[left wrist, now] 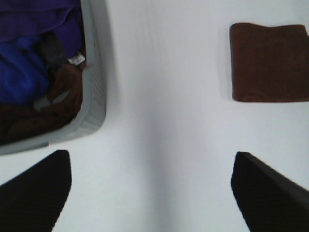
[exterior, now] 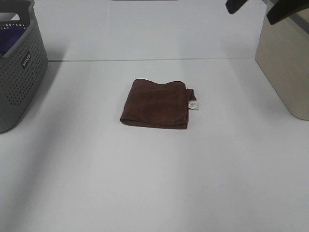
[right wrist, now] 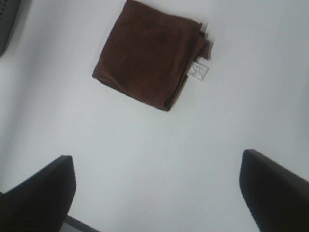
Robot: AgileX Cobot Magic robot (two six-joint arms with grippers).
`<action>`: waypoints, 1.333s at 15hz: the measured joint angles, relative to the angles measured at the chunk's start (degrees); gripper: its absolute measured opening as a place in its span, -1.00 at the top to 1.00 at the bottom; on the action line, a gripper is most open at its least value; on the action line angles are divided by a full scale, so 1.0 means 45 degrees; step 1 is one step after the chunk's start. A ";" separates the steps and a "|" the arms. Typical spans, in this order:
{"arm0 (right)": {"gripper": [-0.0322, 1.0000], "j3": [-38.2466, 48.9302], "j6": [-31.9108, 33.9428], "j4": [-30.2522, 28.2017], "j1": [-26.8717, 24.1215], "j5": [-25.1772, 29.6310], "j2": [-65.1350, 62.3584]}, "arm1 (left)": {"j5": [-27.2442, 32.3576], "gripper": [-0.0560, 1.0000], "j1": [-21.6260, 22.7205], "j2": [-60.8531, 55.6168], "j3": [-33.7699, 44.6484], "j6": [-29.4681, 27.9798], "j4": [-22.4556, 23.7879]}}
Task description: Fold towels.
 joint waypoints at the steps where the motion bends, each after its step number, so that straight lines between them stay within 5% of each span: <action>1: -0.74 0.1019 0.0000 -0.0255 0.0000 0.0000 -0.0802 | 0.0000 -0.71 0.0000 -0.1146 0.1261 -0.0166 0.0076; 2: -0.74 0.3489 0.0000 -0.0713 0.0000 0.0000 -0.2457 | 0.0025 -0.71 0.0000 -0.3501 0.4011 -0.0318 0.0089; 4: -0.74 0.5488 0.0000 -0.1070 0.0000 -0.0076 -0.3692 | 0.0000 -0.71 0.0000 -0.5806 0.6494 -0.0369 0.0089; 10: -0.74 1.2045 0.0000 -0.2088 0.0000 -0.0497 -0.8493 | 0.0000 -0.71 0.0000 -1.1319 1.1001 -0.0318 -0.0051; 14: -0.74 1.3636 -0.0025 -0.2661 0.0000 -0.0688 -1.2541 | -0.0255 -0.71 0.0000 -1.4031 1.2452 0.0471 -0.0611; 20: -0.74 1.4069 -0.0891 -0.2687 0.0000 -0.1681 -1.7482 | -0.1719 -0.71 0.0000 -1.4311 1.2974 0.2636 -0.2343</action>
